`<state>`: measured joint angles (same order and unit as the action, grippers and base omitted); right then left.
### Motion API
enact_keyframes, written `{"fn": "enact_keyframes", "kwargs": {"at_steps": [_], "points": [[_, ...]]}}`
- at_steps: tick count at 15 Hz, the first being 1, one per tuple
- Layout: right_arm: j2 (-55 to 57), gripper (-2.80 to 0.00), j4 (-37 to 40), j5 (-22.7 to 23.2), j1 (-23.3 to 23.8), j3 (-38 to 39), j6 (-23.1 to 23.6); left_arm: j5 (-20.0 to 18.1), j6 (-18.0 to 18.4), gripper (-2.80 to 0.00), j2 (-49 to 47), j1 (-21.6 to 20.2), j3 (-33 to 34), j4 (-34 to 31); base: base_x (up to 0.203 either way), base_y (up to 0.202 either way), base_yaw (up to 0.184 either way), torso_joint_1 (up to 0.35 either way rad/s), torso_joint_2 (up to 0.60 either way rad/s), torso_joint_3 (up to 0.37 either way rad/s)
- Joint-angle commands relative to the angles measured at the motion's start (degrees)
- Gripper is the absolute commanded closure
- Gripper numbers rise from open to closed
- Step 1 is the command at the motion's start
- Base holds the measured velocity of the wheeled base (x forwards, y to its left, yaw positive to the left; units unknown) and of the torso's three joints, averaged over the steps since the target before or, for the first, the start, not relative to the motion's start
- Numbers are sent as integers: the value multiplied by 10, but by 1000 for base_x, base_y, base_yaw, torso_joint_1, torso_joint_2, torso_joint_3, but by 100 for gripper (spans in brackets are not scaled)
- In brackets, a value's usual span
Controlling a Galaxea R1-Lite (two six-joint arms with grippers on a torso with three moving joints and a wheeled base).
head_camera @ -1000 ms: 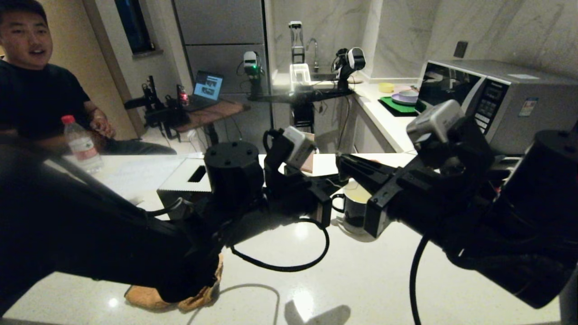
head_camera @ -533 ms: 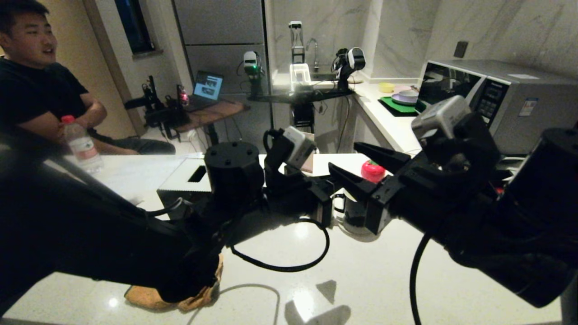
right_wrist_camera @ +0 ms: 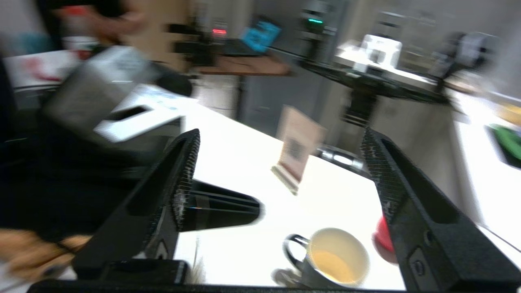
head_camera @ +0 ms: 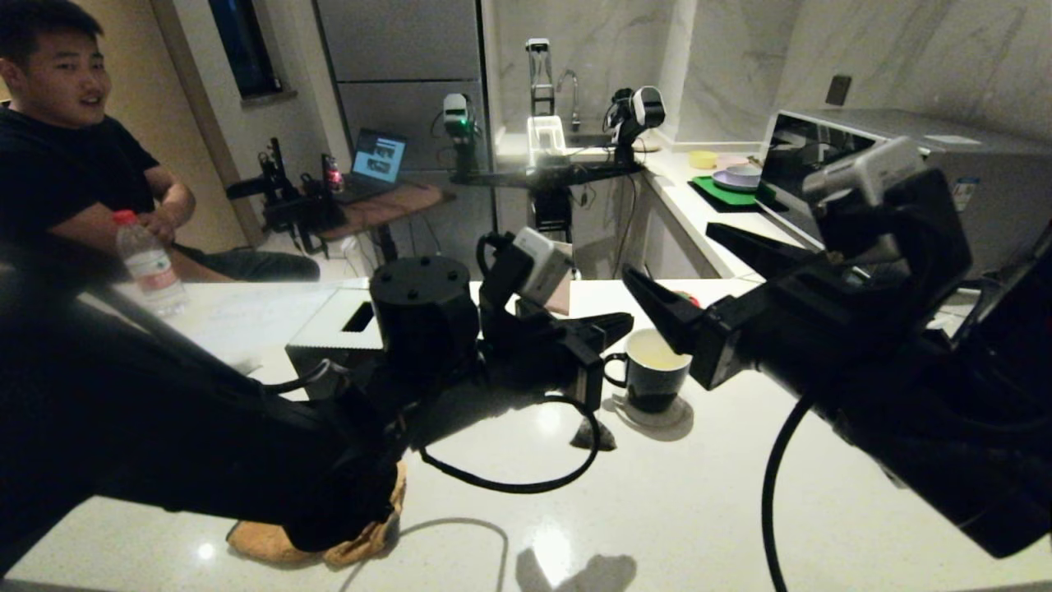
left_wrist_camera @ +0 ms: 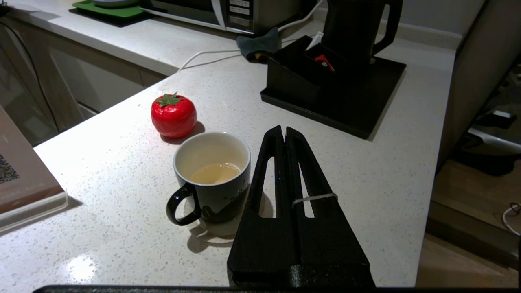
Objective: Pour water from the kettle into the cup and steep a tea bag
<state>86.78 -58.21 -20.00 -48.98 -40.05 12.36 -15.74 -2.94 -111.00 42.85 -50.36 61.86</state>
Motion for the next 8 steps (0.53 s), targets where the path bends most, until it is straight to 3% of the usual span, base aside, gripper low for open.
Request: {"fn": "enact_keyframes", "kwargs": {"at_steps": [1, 5, 6, 8], "points": [[-14, -280, -3, -45, 0, 4, 2, 5, 0, 0, 5, 2, 0, 4, 0, 0, 0, 0, 0, 0], [-58, -280, -9, -63, 12, 42, 5, 10, 1, 0, 11, 4, 1, 4, 0, 0, 0, 0, 0, 0], [-74, 0, -10, -64, 19, 54, 5, 10, 1, 0, 12, 4, 1, 4, 0, 0, 0, 0, 0, 0], [-100, 0, -17, -66, 47, 77, 6, 10, 1, 0, 18, 4, 2, 3, 0, 0, 0, 0, 0, 0]]}}
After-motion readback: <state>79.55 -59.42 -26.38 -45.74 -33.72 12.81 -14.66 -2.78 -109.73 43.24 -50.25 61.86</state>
